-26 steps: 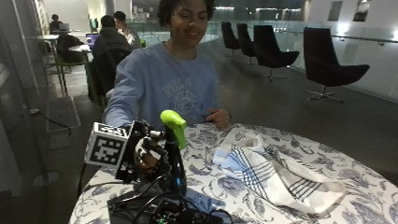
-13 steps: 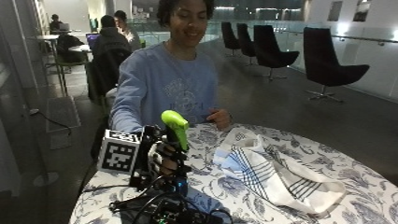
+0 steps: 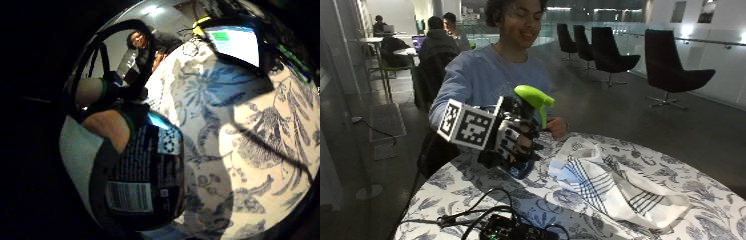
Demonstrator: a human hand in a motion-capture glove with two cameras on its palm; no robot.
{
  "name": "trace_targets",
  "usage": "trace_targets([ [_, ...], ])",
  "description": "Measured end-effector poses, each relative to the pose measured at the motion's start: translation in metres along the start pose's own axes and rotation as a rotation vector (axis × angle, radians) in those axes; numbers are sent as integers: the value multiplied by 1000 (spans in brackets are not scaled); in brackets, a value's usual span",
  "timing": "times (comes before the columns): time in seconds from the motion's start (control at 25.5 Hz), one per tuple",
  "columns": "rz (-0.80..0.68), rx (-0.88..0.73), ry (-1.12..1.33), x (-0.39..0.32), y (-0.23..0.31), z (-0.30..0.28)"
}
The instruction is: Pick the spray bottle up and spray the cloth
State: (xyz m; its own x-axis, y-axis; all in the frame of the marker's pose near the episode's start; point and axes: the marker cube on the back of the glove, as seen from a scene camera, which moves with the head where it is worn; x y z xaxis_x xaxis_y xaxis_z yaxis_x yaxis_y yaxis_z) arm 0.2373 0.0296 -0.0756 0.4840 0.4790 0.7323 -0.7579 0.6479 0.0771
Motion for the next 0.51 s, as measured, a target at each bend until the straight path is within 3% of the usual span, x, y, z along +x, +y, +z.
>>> trace_targets([
  [0.51,110,-409,136,-71,-13,52],
])
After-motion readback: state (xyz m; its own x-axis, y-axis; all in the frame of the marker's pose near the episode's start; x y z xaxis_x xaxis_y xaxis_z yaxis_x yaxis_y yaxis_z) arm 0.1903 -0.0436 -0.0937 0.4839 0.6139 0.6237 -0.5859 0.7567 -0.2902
